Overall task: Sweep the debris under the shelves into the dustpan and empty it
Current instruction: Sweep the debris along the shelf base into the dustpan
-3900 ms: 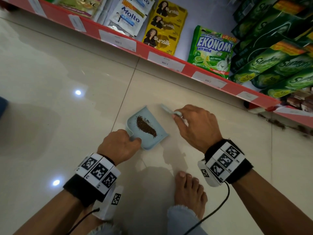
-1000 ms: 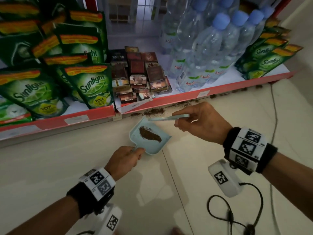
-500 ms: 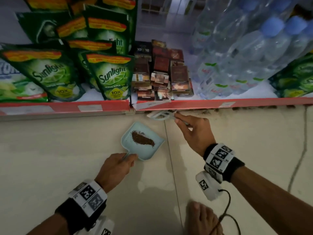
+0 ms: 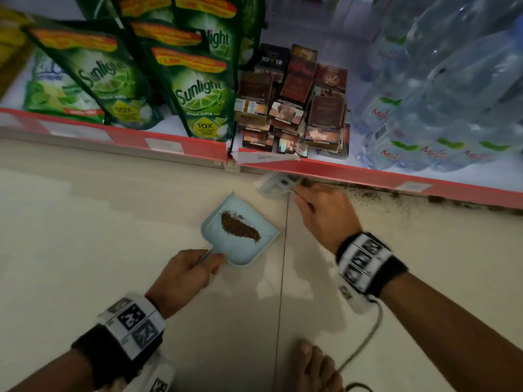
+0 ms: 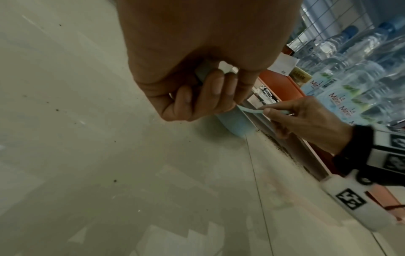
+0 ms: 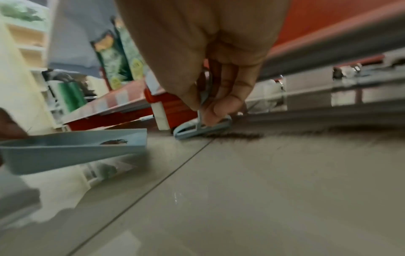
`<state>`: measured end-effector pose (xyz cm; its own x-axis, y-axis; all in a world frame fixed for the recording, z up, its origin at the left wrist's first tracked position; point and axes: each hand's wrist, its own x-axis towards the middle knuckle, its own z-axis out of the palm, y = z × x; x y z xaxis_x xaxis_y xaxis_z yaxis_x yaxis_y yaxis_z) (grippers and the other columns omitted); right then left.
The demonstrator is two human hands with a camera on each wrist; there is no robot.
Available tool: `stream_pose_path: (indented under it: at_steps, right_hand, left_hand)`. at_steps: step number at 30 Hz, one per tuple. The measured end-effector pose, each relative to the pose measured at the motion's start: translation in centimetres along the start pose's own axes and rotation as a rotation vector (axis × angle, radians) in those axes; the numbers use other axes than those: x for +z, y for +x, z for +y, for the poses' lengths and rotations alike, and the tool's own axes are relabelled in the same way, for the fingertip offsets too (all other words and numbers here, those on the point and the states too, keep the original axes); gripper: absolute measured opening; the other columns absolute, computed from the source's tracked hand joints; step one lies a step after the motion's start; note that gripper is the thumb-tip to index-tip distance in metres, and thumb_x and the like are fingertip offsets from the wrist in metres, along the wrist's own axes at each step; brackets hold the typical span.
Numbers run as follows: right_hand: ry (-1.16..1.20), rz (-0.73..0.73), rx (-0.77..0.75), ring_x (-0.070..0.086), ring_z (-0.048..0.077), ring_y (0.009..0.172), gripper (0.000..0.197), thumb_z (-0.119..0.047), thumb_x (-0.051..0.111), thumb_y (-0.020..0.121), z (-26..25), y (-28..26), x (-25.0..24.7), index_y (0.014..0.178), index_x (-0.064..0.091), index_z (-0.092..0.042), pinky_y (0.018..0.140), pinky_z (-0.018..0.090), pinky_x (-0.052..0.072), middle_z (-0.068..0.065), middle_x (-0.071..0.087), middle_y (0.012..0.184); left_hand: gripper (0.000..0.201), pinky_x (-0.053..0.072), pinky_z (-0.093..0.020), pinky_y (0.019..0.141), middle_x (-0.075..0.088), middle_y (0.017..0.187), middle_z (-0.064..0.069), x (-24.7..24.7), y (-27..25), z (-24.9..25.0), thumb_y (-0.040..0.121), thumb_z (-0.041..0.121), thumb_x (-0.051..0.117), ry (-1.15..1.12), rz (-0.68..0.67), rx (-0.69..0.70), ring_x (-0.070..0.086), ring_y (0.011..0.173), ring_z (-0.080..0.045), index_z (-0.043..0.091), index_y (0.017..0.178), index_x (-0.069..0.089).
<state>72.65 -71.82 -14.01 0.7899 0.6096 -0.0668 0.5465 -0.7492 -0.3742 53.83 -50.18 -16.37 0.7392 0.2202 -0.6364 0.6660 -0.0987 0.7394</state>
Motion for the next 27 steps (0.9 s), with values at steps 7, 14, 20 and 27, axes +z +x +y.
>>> stream_pose_path:
  at_steps: [7, 14, 20, 27]
  right_hand:
    - [-0.060, 0.076, -0.128, 0.068, 0.028, 0.102, 0.025, -0.027, 0.056, 0.098, 1.1, -1.3, -4.5, 0.113, 0.073, -0.017, 0.088, 0.042, 0.054, 0.004, 0.073, 0.113]
    - [-0.128, -0.063, -0.194, 0.067, 0.029, 0.097, 0.036, -0.038, 0.043, 0.103, -1.8, 2.1, -2.8, 0.131, 0.062, -0.026, 0.081, 0.042, 0.054, 0.003, 0.070, 0.115]
    - [-0.484, -0.190, -0.026, 0.068, 0.032, 0.090, 0.042, -0.048, 0.031, 0.099, 2.1, -1.8, -4.8, 0.115, 0.065, -0.029, 0.070, 0.038, 0.053, 0.001, 0.072, 0.103]
    - [-0.282, 0.074, -0.165, 0.069, 0.028, 0.097, 0.029, -0.040, 0.050, 0.099, 1.8, -2.2, -5.4, 0.116, 0.072, -0.029, 0.075, 0.040, 0.056, -0.004, 0.074, 0.112]
  left_hand:
    - [0.046, 0.030, -0.019, 0.044, 0.039, 0.047, 0.005, 1.1, -0.4, -0.4, 0.094, 0.033, 0.062, -0.029, 0.041, 0.016, 0.034, 0.043, -0.011, 0.024, 0.049, 0.052]
    - [0.045, 0.032, -0.019, 0.043, 0.041, 0.047, 0.005, 0.6, -0.8, -2.0, 0.092, 0.041, 0.062, -0.017, 0.035, 0.044, 0.036, 0.043, -0.010, 0.024, 0.051, 0.053]
    - [0.039, 0.030, -0.022, 0.045, 0.040, 0.046, 0.007, 0.3, 0.4, -1.6, 0.078, 0.054, 0.059, 0.009, -0.008, 0.022, 0.035, 0.042, -0.009, 0.025, 0.052, 0.054]
    - [0.042, 0.031, -0.019, 0.044, 0.041, 0.045, 0.007, 1.9, 0.6, -1.4, 0.089, 0.044, 0.059, 0.032, -0.056, 0.068, 0.036, 0.043, -0.007, 0.025, 0.053, 0.051]
